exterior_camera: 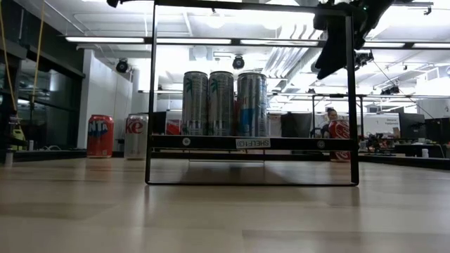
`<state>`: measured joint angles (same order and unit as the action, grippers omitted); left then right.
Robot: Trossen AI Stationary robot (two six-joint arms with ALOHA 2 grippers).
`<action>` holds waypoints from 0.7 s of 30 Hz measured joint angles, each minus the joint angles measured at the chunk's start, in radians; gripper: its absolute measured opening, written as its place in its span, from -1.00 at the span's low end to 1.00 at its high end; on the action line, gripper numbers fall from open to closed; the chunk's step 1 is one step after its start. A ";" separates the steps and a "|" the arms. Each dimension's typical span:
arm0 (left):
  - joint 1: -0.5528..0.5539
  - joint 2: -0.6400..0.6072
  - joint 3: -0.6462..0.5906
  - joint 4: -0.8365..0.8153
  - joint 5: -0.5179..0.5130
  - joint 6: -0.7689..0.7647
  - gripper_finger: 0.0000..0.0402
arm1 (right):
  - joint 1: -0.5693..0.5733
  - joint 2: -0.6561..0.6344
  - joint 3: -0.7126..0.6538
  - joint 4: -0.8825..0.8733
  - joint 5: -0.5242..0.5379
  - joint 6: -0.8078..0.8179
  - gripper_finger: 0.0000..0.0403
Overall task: Place canned beverage on shelf
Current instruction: Put the blue soda can on the shelf
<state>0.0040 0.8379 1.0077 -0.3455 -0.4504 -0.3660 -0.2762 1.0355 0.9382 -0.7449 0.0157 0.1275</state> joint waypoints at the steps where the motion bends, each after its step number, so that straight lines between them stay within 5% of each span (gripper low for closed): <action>1: 0.000 0.000 0.000 -0.001 0.005 0.001 0.76 | 0.000 0.002 0.000 0.014 -0.004 -0.001 0.42; 5: 0.000 0.000 0.000 0.000 0.056 0.031 0.75 | 0.000 0.004 0.000 0.043 -0.009 0.006 0.14; 11: -0.032 -0.007 -0.080 0.141 0.111 0.140 0.50 | 0.000 0.004 0.000 0.074 -0.082 0.001 -0.89; 21: -0.047 -0.050 -0.569 0.732 0.110 0.003 -0.89 | 0.000 0.004 0.000 0.078 -0.140 0.000 -0.96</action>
<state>-0.0433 0.7880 0.4382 0.3863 -0.3401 -0.3634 -0.2760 1.0399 0.9382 -0.6669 -0.1246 0.1273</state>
